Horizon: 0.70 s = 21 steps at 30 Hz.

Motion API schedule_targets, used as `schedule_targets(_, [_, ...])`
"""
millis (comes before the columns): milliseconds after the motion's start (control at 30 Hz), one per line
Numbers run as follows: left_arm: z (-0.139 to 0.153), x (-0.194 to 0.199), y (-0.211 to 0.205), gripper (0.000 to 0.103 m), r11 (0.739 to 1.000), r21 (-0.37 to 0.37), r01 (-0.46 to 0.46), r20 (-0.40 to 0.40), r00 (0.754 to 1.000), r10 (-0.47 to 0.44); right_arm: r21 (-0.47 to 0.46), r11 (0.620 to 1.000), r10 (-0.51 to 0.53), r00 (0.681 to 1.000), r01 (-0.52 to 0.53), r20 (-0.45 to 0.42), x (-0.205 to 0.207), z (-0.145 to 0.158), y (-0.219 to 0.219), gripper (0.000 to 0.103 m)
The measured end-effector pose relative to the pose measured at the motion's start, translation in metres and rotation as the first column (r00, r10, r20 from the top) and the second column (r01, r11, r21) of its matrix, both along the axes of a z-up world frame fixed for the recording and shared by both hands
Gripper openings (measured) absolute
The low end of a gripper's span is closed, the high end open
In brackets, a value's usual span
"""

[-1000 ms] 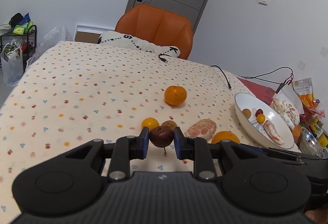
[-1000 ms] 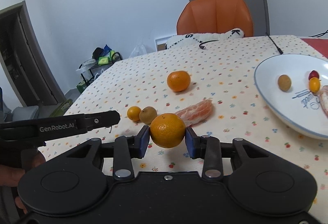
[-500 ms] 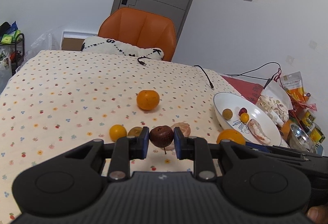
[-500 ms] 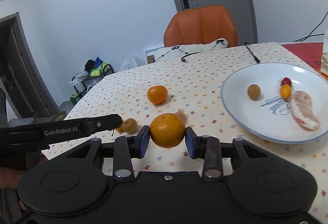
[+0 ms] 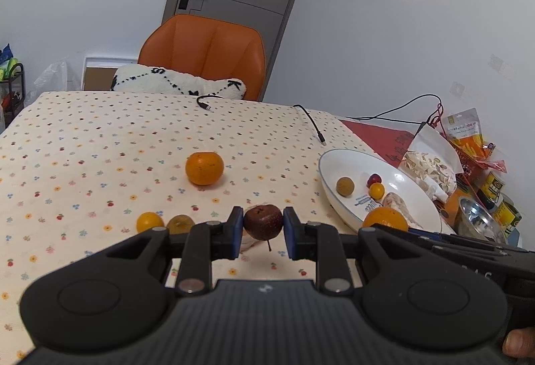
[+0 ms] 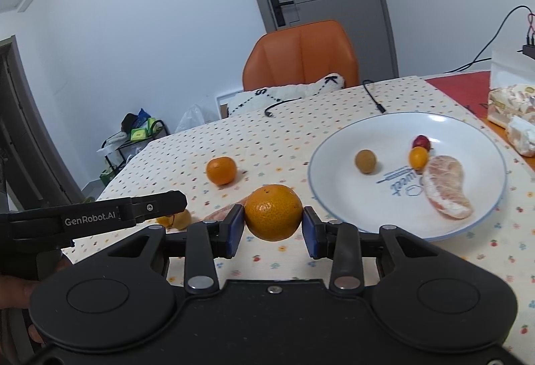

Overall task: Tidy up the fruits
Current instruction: 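Carry the plum and mandarin orange over the white plate with both tools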

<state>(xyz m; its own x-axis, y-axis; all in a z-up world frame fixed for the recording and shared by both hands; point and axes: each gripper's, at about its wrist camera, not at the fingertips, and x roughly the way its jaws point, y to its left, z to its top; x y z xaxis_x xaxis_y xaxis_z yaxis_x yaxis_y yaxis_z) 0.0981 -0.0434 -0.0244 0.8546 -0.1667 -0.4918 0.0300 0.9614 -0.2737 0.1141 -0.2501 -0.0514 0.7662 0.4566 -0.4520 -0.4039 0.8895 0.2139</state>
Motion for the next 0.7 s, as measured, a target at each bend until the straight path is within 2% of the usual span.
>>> schedule_targets(700, [0.000, 0.020, -0.049, 0.024, 0.995, 0.024, 0.094, 0.001, 0.996, -0.094, 0.012, 0.993, -0.114, 0.993, 0.114, -0.003, 0.003, -0.002, -0.046, 0.036])
